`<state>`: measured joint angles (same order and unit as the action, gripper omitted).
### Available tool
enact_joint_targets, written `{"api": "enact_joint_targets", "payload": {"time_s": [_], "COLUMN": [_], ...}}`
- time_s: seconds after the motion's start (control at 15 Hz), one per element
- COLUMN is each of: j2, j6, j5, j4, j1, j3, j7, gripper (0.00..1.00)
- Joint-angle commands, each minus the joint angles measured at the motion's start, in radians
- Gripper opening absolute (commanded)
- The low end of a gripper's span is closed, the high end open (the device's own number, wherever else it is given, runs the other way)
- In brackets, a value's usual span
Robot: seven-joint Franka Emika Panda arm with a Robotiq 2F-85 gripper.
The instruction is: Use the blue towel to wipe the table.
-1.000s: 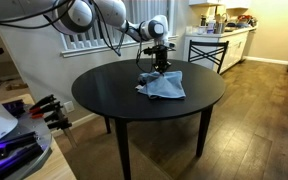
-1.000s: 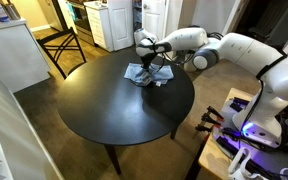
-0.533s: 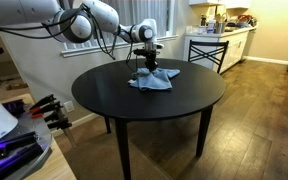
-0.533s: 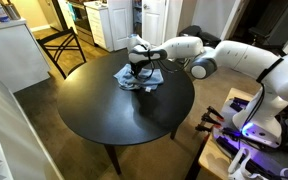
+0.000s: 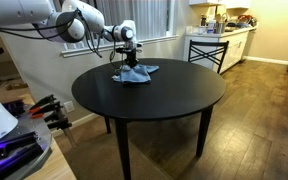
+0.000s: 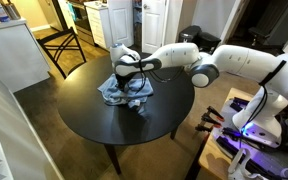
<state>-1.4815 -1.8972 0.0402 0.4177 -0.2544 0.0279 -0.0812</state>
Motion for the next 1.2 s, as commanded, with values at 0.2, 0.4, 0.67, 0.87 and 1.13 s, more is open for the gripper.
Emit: {"api": "enact_joint_targets", "payload": {"time_s": [0.2, 0.4, 0.67, 0.87, 1.13], "j2": [0.000, 0.040, 0.028, 0.012, 0.000], "j6": [0.139, 0.209, 0.219, 0.150, 0.042], "j5": [-0.044, -0.087, -0.124, -0.109, -0.100], "j4": [-0.064, -0.022, -0.035, -0.030, -0.024], "j1": [0.028, 0.083, 0.201, 0.306, 0.421], "j3": [0.083, 0.110, 0.093, 0.052, 0.001], "j7": [0.331, 0.356, 0.240, 0.191, 0.114], "gripper": [0.03, 0.03, 0.03, 0.03, 0.03]}}
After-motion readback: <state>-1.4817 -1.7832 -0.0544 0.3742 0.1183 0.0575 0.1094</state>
